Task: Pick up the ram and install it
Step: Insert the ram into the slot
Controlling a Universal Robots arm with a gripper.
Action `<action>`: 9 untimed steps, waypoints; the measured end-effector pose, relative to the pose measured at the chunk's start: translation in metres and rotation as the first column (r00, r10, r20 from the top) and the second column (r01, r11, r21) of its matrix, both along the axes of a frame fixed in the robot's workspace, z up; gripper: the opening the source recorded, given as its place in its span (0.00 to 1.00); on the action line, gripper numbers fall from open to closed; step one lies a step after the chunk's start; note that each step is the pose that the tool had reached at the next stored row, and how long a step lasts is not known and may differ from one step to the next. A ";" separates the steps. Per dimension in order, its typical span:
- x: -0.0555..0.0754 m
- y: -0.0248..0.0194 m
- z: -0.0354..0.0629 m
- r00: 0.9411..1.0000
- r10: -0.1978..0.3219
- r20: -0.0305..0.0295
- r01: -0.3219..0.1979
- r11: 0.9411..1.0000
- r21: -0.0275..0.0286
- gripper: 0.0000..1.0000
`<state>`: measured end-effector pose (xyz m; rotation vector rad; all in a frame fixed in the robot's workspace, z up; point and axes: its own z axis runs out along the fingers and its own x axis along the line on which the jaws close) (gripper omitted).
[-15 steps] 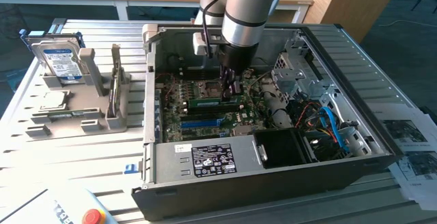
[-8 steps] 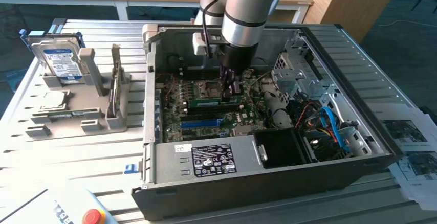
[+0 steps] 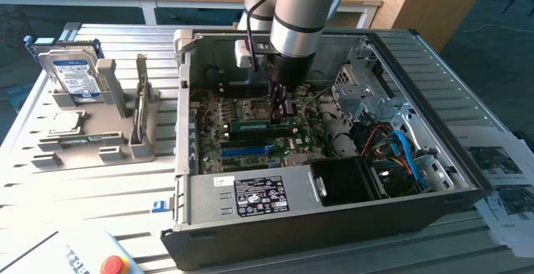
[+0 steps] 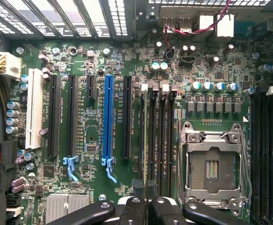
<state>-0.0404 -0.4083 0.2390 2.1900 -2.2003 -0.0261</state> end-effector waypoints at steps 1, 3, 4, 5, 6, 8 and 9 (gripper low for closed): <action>0.000 0.0000 0.0000 1.000 -0.001 0.000 0.001 1.000 0.000 0.12; 0.000 0.0000 0.0000 1.000 -0.004 0.000 0.004 1.000 0.000 0.12; 0.000 0.0000 -0.0001 1.000 -0.005 0.000 0.005 1.000 0.000 0.12; 0.000 0.0000 0.0000 1.000 -0.005 0.000 0.005 1.000 0.000 0.12; 0.000 0.0000 -0.0001 1.000 -0.006 0.000 0.006 1.000 0.000 0.12; 0.000 0.0000 -0.0001 1.000 -0.008 0.000 0.008 1.000 0.000 0.12; 0.000 0.0000 -0.0001 1.000 -0.008 0.000 0.008 1.000 0.000 0.12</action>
